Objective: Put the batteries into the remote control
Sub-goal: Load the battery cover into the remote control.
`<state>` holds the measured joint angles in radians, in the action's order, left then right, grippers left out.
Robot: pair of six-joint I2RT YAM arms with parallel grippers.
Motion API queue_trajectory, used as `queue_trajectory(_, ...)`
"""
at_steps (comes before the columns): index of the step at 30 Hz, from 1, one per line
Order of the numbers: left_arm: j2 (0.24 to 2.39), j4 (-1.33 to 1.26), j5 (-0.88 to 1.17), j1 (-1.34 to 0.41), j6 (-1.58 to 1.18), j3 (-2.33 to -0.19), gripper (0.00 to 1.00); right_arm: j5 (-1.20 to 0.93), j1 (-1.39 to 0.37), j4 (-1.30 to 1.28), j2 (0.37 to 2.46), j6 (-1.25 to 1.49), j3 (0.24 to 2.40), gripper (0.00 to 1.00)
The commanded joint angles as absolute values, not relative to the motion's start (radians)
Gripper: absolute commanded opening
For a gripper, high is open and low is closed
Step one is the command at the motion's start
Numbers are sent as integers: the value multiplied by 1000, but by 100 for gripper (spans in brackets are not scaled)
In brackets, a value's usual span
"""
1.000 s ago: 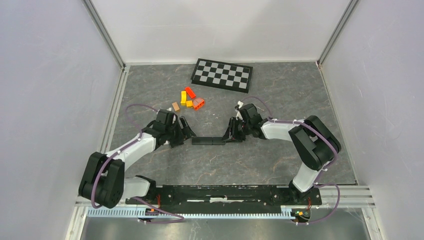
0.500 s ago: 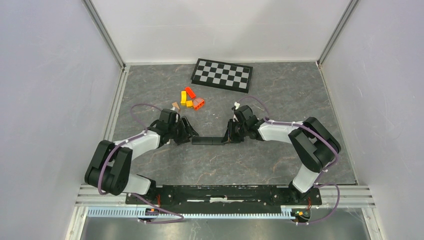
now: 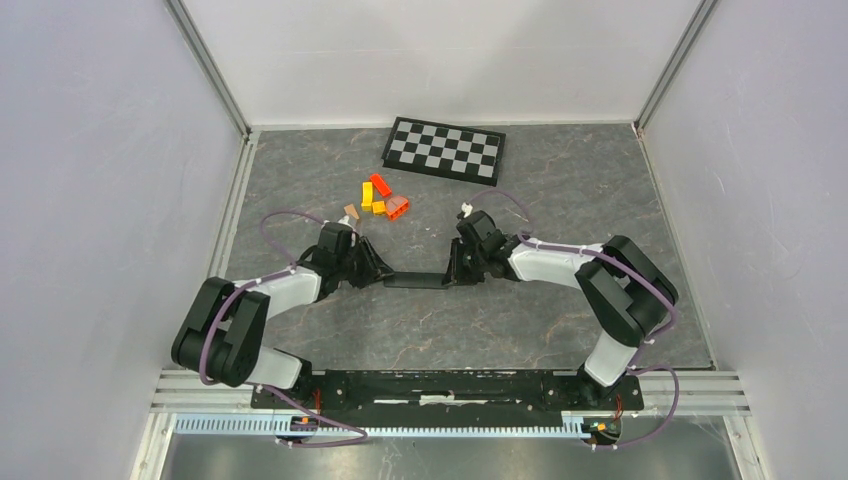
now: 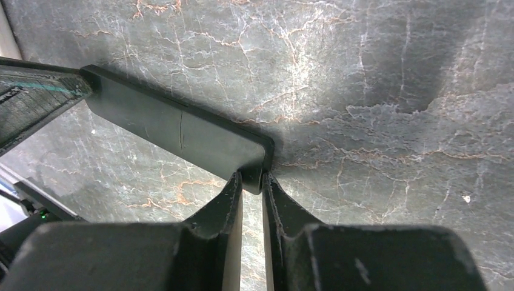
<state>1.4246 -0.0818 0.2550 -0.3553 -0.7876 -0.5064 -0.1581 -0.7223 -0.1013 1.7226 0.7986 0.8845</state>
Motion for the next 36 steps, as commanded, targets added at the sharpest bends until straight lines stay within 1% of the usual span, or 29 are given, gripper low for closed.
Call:
queue_trajectory(1,1499,-74,309,-426,-817,-454,38,-104,-801,-92,1807,822,937,16)
queue_trajectory(6,1529,-117,318,-470,-850,-445,36,-100,-849,-90,1839,823,990,16)
queue_trajectory(9,1531,-131,317,-480,-869,-441,35,-84,-851,-50,1824,801,989,18)
queue_trajectory(10,1528,-137,320,-482,-873,-444,36,-55,-851,-44,1812,788,985,19)
queue_trajectory(12,1514,-109,308,-482,-869,-470,39,-13,-851,-62,1788,745,985,21)
queue_trajectory(13,1501,-85,289,-482,-865,-481,41,13,-850,-81,1777,723,989,23)
queue_trajectory(16,1457,-37,235,-482,-864,-512,47,99,-846,-126,1721,677,967,34)
queue_trajectory(20,1402,65,149,-480,-840,-571,57,155,-816,-149,1628,634,909,49)
queue_trajectory(25,1315,164,23,-474,-832,-623,75,149,-793,-131,1514,465,868,69)
queue_trajectory(26,1291,180,6,-473,-831,-630,77,141,-792,-127,1500,427,866,73)
queue_trajectory(30,1196,264,-94,-469,-814,-650,89,91,-792,-106,1450,253,864,83)
queue_trajectory(33,1104,325,-141,-466,-801,-656,99,-24,-793,-76,1454,115,880,91)
queue_trajectory(35,1042,372,-166,-461,-796,-665,100,-103,-797,-77,1487,-5,913,97)
queue_trajectory(36,1007,395,-180,-458,-795,-672,100,-126,-799,-81,1505,-59,933,98)
